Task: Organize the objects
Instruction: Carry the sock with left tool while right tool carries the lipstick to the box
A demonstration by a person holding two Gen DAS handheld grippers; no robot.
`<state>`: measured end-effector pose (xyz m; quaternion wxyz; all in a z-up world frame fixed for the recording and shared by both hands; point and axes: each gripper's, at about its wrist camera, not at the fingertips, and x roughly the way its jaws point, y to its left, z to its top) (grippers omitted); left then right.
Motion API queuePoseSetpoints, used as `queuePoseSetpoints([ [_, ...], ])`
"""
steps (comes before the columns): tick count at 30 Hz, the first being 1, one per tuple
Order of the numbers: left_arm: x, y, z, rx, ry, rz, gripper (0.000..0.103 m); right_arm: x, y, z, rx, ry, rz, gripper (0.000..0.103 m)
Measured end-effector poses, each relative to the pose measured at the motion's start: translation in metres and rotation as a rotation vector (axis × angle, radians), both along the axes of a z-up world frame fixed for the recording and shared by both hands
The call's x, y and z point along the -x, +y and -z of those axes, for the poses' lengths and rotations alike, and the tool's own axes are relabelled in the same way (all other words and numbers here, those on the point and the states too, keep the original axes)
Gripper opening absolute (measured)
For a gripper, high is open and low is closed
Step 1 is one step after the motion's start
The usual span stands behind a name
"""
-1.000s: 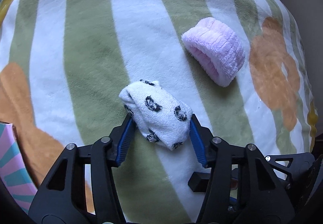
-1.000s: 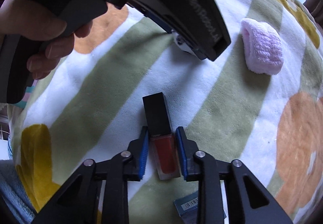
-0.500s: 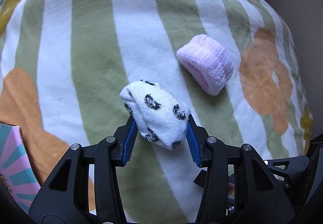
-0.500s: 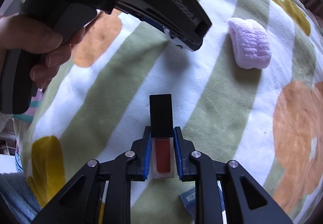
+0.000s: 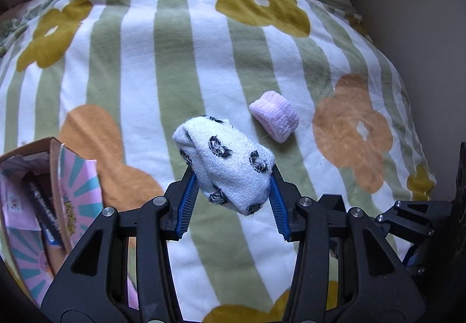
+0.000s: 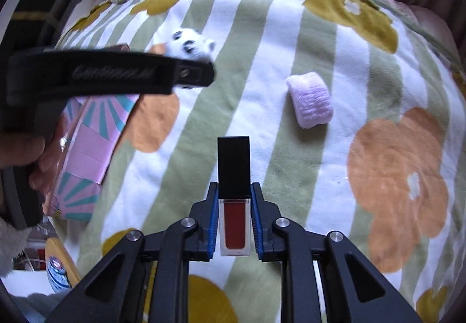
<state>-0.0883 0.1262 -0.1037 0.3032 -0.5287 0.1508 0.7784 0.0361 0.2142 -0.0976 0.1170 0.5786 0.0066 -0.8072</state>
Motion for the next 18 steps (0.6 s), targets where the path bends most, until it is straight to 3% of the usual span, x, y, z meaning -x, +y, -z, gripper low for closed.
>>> queuePoseSetpoints([
  [5, -0.03, -0.032, -0.054, 0.0, 0.052, 0.005, 0.042, -0.006, -0.014, -0.05, 0.014, 0.012, 0.115, 0.019],
  [10, -0.057, -0.064, -0.093, 0.015, 0.073, 0.0, 0.042, -0.019, -0.024, -0.087, -0.007, 0.043, 0.156, 0.019],
  [18, -0.083, -0.11, -0.115, 0.013, 0.134, -0.084, 0.042, -0.037, -0.036, -0.102, 0.011, 0.072, 0.177, 0.019],
])
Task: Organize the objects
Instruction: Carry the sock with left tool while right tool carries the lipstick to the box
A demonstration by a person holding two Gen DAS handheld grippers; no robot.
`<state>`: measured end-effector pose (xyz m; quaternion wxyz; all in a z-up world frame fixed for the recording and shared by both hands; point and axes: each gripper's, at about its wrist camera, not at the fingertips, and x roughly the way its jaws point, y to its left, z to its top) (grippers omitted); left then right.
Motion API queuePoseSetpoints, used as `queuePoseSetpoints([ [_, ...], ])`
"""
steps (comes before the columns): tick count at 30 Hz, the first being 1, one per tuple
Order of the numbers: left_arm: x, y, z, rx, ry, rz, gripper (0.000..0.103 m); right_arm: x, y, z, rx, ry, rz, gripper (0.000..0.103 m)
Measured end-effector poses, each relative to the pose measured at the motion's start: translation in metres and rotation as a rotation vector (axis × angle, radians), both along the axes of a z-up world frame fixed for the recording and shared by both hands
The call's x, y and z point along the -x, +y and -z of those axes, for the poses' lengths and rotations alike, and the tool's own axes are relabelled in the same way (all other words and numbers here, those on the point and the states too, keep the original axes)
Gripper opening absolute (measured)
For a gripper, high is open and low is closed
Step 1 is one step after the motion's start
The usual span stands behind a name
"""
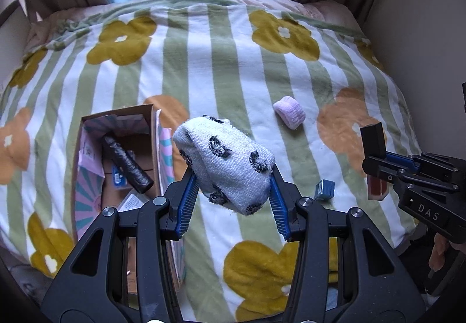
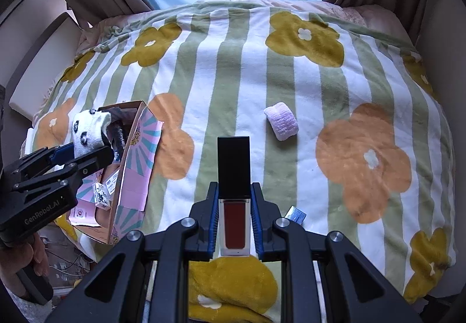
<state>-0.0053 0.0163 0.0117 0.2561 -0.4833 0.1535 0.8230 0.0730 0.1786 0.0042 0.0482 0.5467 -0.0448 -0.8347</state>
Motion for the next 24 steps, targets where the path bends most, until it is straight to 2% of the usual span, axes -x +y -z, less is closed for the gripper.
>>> queuePoseSetpoints([
  [13, -0.01, -0.03, -0.001, -0.012, -0.011, -0.058, 0.042, -0.002, -0.02, -0.007, 0.0, 0.008, -0.057, 0.019],
  [18, -0.004, -0.048, -0.006, -0.018, -0.004, -0.105, 0.042, 0.009, -0.044, -0.013, 0.003, 0.022, -0.133, 0.019],
  [24, 0.008, -0.084, -0.011, -0.021, 0.006, -0.204, 0.042, 0.03, -0.085, -0.02, 0.012, 0.039, -0.256, 0.019],
])
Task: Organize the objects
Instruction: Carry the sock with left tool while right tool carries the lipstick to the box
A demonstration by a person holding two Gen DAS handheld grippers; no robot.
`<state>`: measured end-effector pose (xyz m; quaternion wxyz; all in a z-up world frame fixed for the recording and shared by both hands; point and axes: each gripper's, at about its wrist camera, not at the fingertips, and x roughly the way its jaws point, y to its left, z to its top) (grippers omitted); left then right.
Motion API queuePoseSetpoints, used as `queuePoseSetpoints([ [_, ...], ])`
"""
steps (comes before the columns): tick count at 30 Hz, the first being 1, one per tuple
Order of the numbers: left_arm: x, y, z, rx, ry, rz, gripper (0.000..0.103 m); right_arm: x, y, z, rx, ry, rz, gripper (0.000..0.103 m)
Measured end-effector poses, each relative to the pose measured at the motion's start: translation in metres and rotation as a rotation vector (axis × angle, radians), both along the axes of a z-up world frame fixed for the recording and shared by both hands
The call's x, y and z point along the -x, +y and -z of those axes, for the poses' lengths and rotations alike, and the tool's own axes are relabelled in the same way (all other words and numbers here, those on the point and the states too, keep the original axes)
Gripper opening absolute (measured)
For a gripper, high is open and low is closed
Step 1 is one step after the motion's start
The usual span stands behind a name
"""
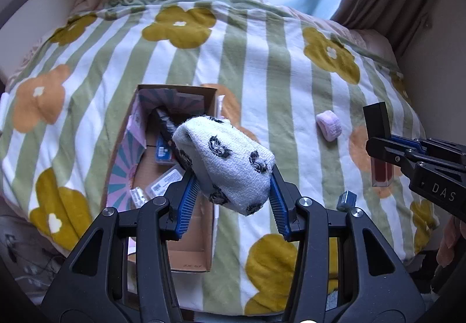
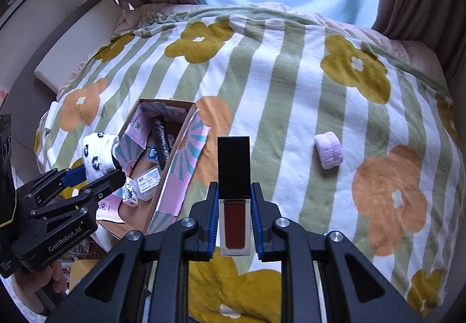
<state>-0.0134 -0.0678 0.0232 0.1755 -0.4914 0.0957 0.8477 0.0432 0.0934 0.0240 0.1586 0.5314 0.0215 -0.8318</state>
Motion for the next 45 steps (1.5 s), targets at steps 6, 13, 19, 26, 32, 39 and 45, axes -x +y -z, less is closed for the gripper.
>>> queuePoseSetpoints([
  [6, 0.007, -0.046, 0.001, -0.002, -0.008, -0.124, 0.042, 0.017, -0.053, 0.001, 0.011, -0.007, -0.147, 0.019],
  [13, 0.01, -0.094, 0.029, -0.015, -0.067, -0.27, 0.042, 0.036, -0.119, 0.022, 0.002, -0.047, -0.321, 0.019],
  [19, 0.012, -0.109, 0.07, 0.011, -0.127, -0.323, 0.042, 0.057, -0.169, 0.058, -0.019, -0.092, -0.415, 0.019],
  [26, 0.023, -0.103, 0.125, 0.012, -0.197, -0.331, 0.042, 0.084, -0.217, 0.117, -0.039, -0.178, -0.487, 0.019],
  [32, 0.037, -0.1, 0.158, 0.018, -0.229, -0.334, 0.042, 0.103, -0.246, 0.171, -0.06, -0.257, -0.524, 0.019],
  [39, 0.05, -0.095, 0.172, 0.038, -0.246, -0.325, 0.042, 0.121, -0.257, 0.201, -0.068, -0.295, -0.506, 0.019],
  [45, 0.05, -0.09, 0.177, 0.045, -0.268, -0.301, 0.043, 0.12, -0.26, 0.205, -0.078, -0.315, -0.515, 0.019],
])
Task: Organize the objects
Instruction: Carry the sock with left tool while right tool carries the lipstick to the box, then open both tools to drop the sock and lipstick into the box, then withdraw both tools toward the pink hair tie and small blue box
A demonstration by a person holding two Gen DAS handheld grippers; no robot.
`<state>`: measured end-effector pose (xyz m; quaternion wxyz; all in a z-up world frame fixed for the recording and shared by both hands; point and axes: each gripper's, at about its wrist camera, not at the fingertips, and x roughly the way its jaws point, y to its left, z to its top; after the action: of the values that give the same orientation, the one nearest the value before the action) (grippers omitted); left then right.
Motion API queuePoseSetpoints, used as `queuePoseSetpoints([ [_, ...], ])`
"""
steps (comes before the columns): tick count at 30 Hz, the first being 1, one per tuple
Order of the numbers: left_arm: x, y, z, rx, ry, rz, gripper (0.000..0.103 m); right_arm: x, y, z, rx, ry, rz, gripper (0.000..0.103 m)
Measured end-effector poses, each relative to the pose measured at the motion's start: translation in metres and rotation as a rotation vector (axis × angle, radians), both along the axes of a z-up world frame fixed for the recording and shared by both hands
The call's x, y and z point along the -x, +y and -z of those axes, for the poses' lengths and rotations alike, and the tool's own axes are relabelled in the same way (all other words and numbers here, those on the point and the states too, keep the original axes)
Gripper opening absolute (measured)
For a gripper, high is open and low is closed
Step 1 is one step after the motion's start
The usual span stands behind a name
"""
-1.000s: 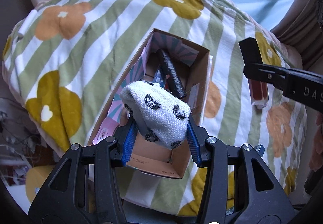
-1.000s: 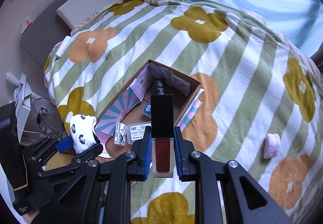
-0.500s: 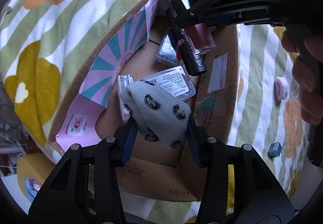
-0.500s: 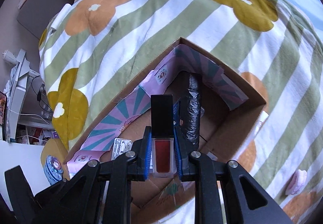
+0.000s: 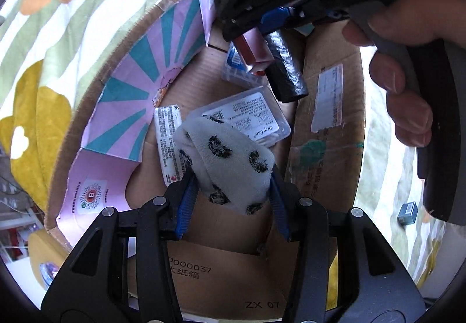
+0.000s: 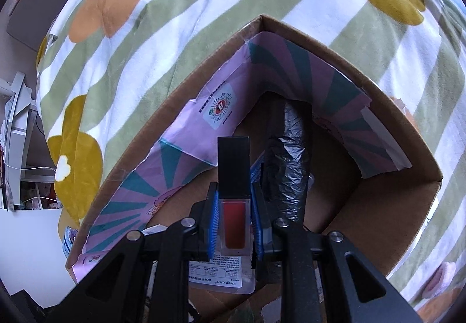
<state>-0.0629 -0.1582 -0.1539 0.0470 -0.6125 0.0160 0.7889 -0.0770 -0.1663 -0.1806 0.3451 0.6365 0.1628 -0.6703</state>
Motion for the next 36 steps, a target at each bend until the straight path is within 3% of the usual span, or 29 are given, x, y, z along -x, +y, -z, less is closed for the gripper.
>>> queuePoseSetpoints([
  [3, 0.0, 0.003, -0.001, 0.001, -0.005, -0.001, 0.046, 0.0, -0.002, -0.001, -0.001, 0.013, -0.005, 0.019],
  [4, 0.001, 0.004, -0.002, 0.003, -0.016, 0.0, 0.055, 0.0, -0.003, -0.002, -0.007, 0.01, -0.011, 0.025],
  [5, 0.0, 0.005, -0.002, 0.008, -0.02, 0.0, 0.066, 0.0, -0.004, -0.002, -0.001, 0.002, -0.015, 0.044],
  [6, 0.0, 0.006, -0.003, 0.009, -0.019, 0.0, 0.103, 0.0, -0.004, -0.003, 0.014, -0.01, -0.018, 0.059],
  [7, -0.001, 0.007, -0.006, 0.008, -0.004, 0.002, 0.103, -0.001, -0.004, -0.004, 0.028, -0.015, -0.021, 0.089],
  [8, -0.002, 0.009, -0.007, 0.005, 0.003, 0.005, 0.103, -0.001, -0.004, -0.005, 0.024, -0.005, -0.028, 0.103],
  [24, -0.002, 0.029, -0.016, 0.009, 0.022, 0.033, 0.103, -0.01, 0.001, -0.024, -0.005, 0.03, -0.044, 0.103],
  [36, -0.031, 0.02, -0.079, -0.018, 0.069, 0.158, 0.103, -0.032, 0.051, -0.119, 0.031, 0.101, 0.036, 0.103],
])
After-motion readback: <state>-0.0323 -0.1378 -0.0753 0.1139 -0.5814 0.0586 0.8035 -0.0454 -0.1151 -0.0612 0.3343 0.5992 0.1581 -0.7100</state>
